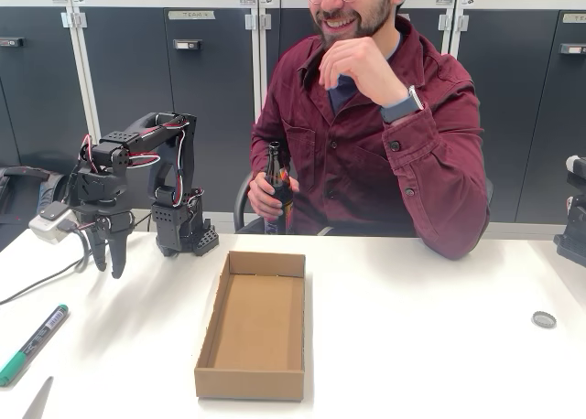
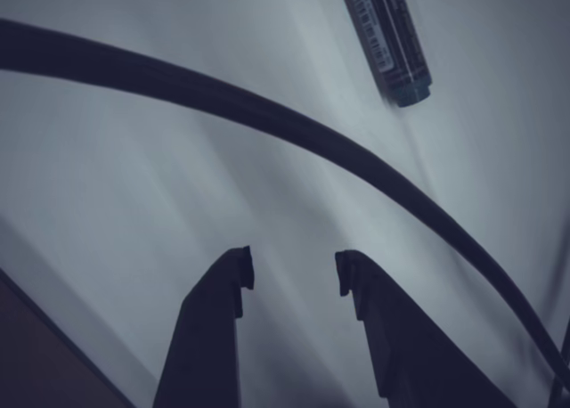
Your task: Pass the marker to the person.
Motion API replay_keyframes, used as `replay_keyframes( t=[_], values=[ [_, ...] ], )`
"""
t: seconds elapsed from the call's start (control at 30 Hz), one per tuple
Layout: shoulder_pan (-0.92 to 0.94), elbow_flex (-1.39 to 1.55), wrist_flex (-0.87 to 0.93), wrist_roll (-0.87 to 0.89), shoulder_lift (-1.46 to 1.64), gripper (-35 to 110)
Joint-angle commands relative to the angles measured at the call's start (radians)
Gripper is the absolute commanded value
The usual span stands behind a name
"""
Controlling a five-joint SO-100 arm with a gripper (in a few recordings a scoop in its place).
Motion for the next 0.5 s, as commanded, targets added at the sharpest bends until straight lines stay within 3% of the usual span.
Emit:
replay_keyframes(
  t=[0.0,0.2,0.47],
  values=[
    [0.057,0.003,-0.023,0.0,0.051,19],
    [0.129,-0.052,-0.02,0.156,0.008,21],
    [0.225,-0.255,-0.017,0.643,-0.161,23]
  ],
)
